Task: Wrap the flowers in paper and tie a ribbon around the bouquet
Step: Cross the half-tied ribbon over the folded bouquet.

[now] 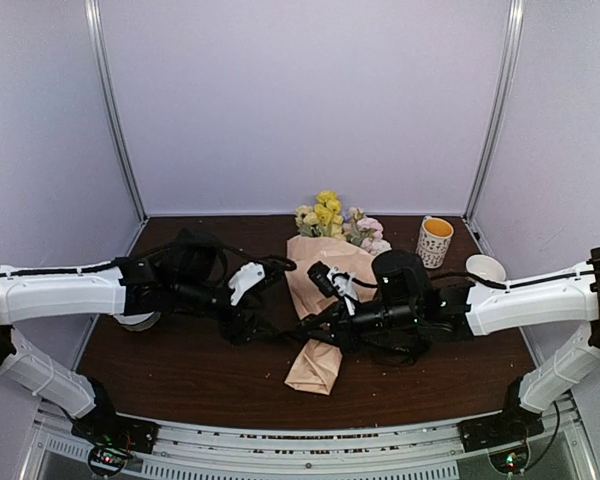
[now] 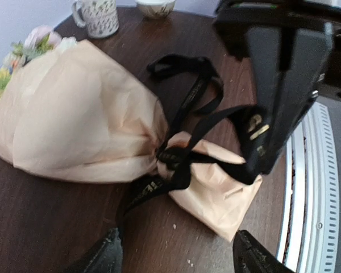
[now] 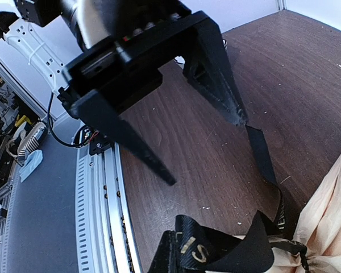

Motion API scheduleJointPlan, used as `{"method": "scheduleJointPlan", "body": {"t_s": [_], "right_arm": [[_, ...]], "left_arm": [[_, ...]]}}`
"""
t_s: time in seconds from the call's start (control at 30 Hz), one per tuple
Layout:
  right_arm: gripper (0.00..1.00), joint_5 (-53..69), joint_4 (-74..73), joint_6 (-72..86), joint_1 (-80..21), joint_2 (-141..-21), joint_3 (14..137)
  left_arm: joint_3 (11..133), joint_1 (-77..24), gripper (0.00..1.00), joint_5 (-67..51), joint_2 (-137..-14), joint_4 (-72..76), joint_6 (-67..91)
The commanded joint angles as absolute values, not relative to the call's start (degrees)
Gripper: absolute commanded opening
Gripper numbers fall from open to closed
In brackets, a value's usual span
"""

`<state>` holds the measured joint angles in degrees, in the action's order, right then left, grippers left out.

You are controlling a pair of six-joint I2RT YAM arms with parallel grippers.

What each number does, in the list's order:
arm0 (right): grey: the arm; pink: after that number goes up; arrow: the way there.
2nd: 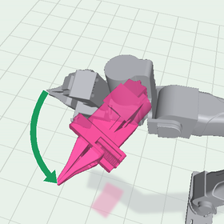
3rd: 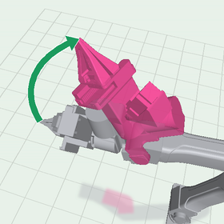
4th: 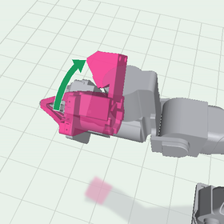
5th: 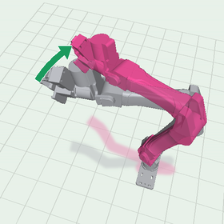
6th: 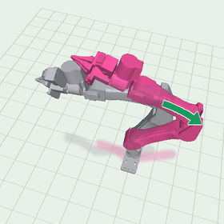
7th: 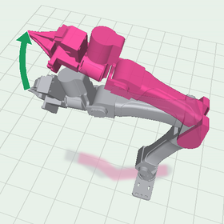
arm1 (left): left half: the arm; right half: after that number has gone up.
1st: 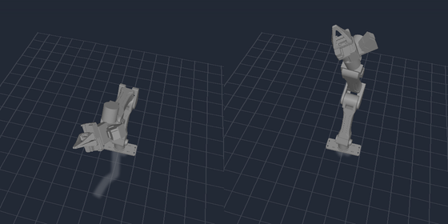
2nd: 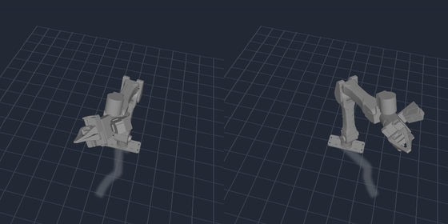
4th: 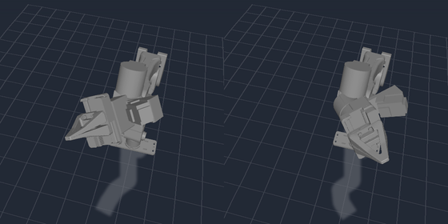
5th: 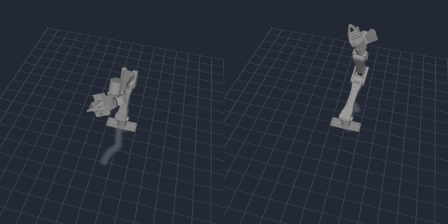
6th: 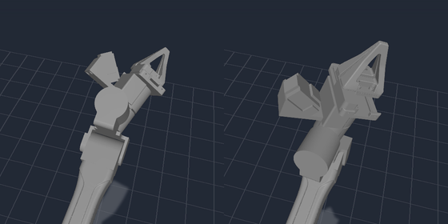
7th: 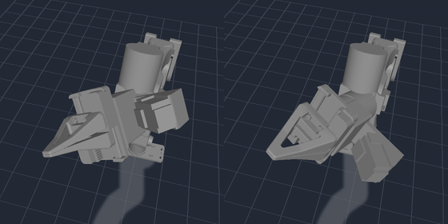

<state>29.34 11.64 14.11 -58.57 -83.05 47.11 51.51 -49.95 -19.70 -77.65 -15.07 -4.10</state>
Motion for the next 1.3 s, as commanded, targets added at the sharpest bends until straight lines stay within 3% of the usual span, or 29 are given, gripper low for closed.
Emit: {"method": "scheduleJointPlan", "body": {"t_s": [0.0, 0.13, 0.3, 0.43, 0.47, 0.57, 0.6, 0.8, 0.9, 1.13, 1.27], "right_arm": [[0.0, 29.79, 15.45, 16.52, -57.69, -81.12, 44.5], [0.0, 30.08, 16.04, 17.44, -57.25, -80.95, 43.55], [0.0, 29.87, 16.59, 18.01, -56.75, -80.82, 43.57], [0.03, 29.35, 16.61, 18.07, -56.44, -80.5, 43.29], [0.03, 29.38, 16.45, 17.96, -56.37, -80.63, 43.35], [0.03, 29.35, 15.43, 17.73, -56.23, -81.07, 43.81], [0.03, 29.23, 15.34, 17.76, -56.25, -81.18, 43.96], [0.03, 28.16, 15.45, 18.48, -56.01, -81.37, 44.22], [0.03, 27.82, 15.83, 19.06, -55.98, -81.3, 43.97], [0.03, 26.88, 16.31, 19.57, -55.98, -81.18, 43.82], [0.03, 26.66, 16.35, 19.71, -55.89, -80.92, 43.75]], "left_arm": [[48.8, -52.57, 0.7, -27.37, -78.65, 5.59, -8.64], [50.7, -54.22, 0.68, -25.57, -81.38, 5.02, -11.58], [50.89, -54.62, 0.56, -22.1, -82.96, 2.94, -15.36], [50.24, -54.67, 0.53, -19.65, -83.42, 2.13, -19.01], [50.01, -54.67, 0.54, -18.91, -83.71, 2.4, -20.2], [50.63, -54.68, 0.77, -18.75, -86.61, 4.58, -21.93], [51.6, -54.67, 0.8, -19.52, -88.02, 4.65, -21.67], [53.18, -54.62, 0.82, -24.2, -93.8, 10.91, -15.95], [51.42, -54.2, 0.77, -25.43, -94.09, 15.7, -13.06], [51.97, -54.14, 0.52, -29.07, -97.01, 19.04, -8.96], [52.29, -54.14, 0.31, -29.36, -97.47, 18.22, -8.89]]}}
